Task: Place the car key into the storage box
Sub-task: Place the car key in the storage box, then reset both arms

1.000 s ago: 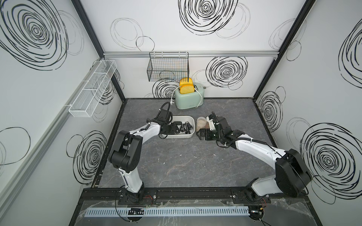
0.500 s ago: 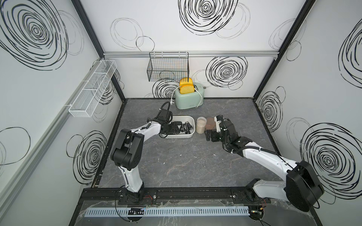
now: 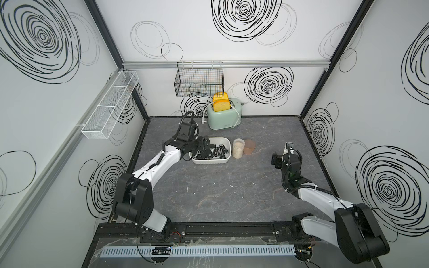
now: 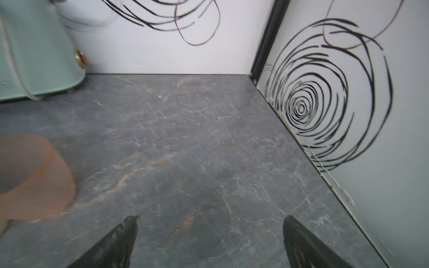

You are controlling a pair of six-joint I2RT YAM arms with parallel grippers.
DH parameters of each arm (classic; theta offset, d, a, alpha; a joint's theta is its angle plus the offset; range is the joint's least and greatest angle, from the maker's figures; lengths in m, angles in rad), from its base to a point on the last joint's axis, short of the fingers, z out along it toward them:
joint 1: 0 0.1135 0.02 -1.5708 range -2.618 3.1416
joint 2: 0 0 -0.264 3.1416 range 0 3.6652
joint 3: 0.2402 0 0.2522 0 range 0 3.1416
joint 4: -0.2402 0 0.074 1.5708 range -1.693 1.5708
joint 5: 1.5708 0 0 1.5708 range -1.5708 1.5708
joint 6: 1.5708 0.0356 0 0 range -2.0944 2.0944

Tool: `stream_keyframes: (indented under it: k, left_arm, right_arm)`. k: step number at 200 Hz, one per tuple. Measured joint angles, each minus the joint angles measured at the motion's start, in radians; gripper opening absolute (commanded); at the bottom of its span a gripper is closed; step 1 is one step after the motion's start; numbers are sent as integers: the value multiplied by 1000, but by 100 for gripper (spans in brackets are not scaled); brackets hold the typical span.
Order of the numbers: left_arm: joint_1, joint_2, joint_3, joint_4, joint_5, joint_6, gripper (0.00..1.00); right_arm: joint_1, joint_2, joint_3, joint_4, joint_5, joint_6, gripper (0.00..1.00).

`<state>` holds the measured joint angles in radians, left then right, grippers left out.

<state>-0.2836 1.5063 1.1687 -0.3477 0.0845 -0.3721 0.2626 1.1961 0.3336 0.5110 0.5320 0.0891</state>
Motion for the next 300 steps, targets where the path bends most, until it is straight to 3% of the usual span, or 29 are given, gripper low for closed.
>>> stream_keyframes:
  k: [38, 71, 95, 128, 162, 187, 240, 300]
  left_arm:
    - [153, -163, -163, 82, -74, 48, 98]
    - [351, -223, -404, 186, -82, 48, 98]
    - [399, -222, -530, 239, -78, 48, 98]
    - [402, -213, -587, 348, -100, 48, 98]
    - [396, -171, -634, 568, -158, 61, 98]
    - [358, -141, -694, 761, -226, 103, 98]
    - [160, -80, -879, 1250, -431, 258, 98]
    - [169, -74, -940, 1482, -422, 314, 98]
  right_arm:
    - [-18, 125, -136, 304, 72, -49, 99]
    - [-55, 268, -94, 533, 27, -105, 99]
    - [-113, 295, -83, 579, -50, -98, 99]
    - [-225, 277, -112, 637, -225, -72, 99]
    - [-241, 324, -138, 710, -332, -61, 99]
    - [-241, 323, -140, 727, -362, -57, 99]
    - [-241, 323, -140, 733, -381, -56, 99]
    - [-241, 323, -140, 734, -388, -56, 99]
